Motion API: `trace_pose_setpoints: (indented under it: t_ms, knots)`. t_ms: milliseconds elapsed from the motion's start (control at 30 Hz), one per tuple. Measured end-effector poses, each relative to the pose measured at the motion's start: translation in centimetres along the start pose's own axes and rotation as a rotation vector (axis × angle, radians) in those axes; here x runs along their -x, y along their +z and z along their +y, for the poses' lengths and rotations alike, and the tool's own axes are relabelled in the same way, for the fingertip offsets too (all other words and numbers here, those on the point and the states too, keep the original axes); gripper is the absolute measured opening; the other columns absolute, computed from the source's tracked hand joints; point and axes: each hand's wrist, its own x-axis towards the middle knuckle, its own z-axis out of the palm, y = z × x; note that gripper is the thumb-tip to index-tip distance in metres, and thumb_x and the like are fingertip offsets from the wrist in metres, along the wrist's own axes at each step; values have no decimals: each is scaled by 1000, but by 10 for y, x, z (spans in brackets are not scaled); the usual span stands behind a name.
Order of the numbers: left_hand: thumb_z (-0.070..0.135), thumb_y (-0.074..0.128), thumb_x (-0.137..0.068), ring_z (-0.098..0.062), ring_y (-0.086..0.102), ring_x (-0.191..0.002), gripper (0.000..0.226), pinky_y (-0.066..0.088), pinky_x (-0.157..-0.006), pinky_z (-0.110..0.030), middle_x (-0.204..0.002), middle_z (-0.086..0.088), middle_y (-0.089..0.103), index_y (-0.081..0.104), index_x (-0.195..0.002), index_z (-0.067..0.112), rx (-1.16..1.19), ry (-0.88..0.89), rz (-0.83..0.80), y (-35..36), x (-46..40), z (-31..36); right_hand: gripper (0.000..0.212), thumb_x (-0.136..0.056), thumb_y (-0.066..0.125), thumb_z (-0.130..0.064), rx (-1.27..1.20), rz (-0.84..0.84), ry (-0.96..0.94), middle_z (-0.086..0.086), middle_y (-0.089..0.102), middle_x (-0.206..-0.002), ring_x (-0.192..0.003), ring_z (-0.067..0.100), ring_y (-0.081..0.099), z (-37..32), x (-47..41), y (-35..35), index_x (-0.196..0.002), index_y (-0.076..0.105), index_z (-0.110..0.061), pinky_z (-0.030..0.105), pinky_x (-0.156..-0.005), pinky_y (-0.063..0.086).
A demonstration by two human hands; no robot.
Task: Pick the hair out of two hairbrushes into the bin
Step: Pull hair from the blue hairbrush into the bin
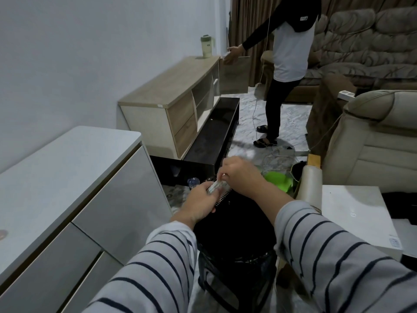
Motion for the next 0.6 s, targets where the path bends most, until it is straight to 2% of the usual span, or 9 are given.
trace_pose_setpoints:
  t_ms: [33, 67, 167, 200, 333, 400, 500, 600]
  knots:
    - [39, 54, -95, -12, 55, -43, 19, 42, -43, -15, -68, -1, 56, 62, -94, 22, -33, 8, 6, 1, 1, -1, 17, -78, 58, -13, 34, 32, -24, 7, 64, -78, -78, 31, 60, 0, 2, 2, -73, 74, -16, 41, -58, 52]
    - [42, 53, -95, -12, 56, -43, 21, 41, -43, -14, -67, -1, 56, 62, -91, 24, -57, 15, 8, 1, 0, -2, 20, -80, 55, -13, 38, 24, -7, 7, 65, -79, -80, 30, 60, 0, 3, 5, -73, 74, -16, 40, -59, 52]
    - [41, 53, -95, -10, 57, -43, 18, 42, -44, -14, -70, 0, 59, 61, -96, 26, -119, 39, 8, 0, 0, -3, 22, -87, 54, -14, -157, -68, 237, 6, 69, -95, -95, 25, 58, 3, 2, 10, -83, 75, -18, 38, -81, 51]
    - [40, 52, -95, -8, 57, -43, 17, 43, -45, -15, -71, 2, 59, 61, -99, 27, -151, 50, 9, -1, -1, -4, 21, -87, 55, -13, -260, -69, 314, 7, 70, -96, -92, 23, 59, 3, 1, 10, -84, 75, -17, 33, -82, 49]
    - [36, 51, -97, -7, 56, -43, 18, 42, -45, -11, -73, 1, 59, 61, -105, 24, -132, 77, 30, -3, -2, -8, 21, -91, 52, -12, -546, -31, 495, -2, 64, -86, -81, 10, 54, 0, 2, 2, -94, 72, -8, 10, -60, 38]
    - [35, 52, -97, -6, 56, -42, 16, 43, -46, -11, -74, 0, 60, 60, -105, 24, -114, 85, 42, -4, -2, -9, 22, -92, 51, -14, -601, -31, 527, -3, 61, -83, -81, 10, 53, 1, 3, 0, -96, 72, -8, 16, -61, 37]
    - [33, 52, -98, -5, 56, -43, 21, 42, -44, -11, -74, 1, 59, 62, -109, 19, -95, 101, 49, -5, -4, -8, 19, -92, 51, -14, -705, -2, 576, -7, 59, -74, -75, 8, 52, 1, 2, -1, -90, 70, -15, 15, -62, 36]
    - [33, 51, -98, -8, 55, -46, 25, 40, -43, -10, -76, -1, 58, 62, -109, 13, -73, 108, 74, -5, -7, -6, 20, -93, 47, -11, -876, 99, 582, -5, 63, -78, -70, 4, 50, -4, -3, -5, -82, 63, -17, 18, -66, 38]
